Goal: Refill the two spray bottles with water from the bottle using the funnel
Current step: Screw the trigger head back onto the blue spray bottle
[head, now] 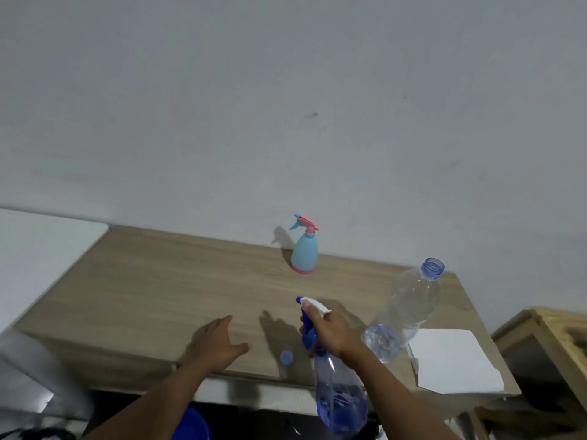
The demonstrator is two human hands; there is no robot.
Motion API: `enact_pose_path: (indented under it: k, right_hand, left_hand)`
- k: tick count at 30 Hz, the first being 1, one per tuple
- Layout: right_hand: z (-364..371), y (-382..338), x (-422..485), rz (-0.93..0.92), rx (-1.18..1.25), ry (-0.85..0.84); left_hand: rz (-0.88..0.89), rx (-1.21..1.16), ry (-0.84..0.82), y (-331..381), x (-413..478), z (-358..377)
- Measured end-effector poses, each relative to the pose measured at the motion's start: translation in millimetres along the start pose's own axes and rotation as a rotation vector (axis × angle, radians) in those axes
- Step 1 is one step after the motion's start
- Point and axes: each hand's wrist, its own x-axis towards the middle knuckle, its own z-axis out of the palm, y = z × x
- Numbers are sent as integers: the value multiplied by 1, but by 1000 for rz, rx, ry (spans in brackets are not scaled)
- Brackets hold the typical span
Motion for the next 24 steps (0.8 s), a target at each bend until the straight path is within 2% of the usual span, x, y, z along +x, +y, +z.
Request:
enact_pose_path:
  k: [3, 6, 9, 11, 14, 18, 24]
  right_hand:
    - [13, 12, 2, 35, -21, -11]
    - [20, 19, 10, 95, -87, -1]
    - [21, 34, 22, 178, -189, 136]
    - [18, 44, 25, 227, -163, 226]
    - [12, 52, 28, 234, -105, 265]
    - [7, 45, 32, 142, 6, 262]
    - [-3, -22, 51, -225, 151, 355]
  left_hand:
    - [-74, 144, -74, -20, 8, 10]
    - [-63, 167, -45, -25, 13, 18]
    - [-47, 144, -14, -28, 13, 22]
    - [-34, 144, 2, -33, 14, 25]
    - [-17, 157, 20, -37, 16, 28]
    - [-1, 146, 69, -36, 21, 30]
    - [61, 180, 162, -36, 41, 27]
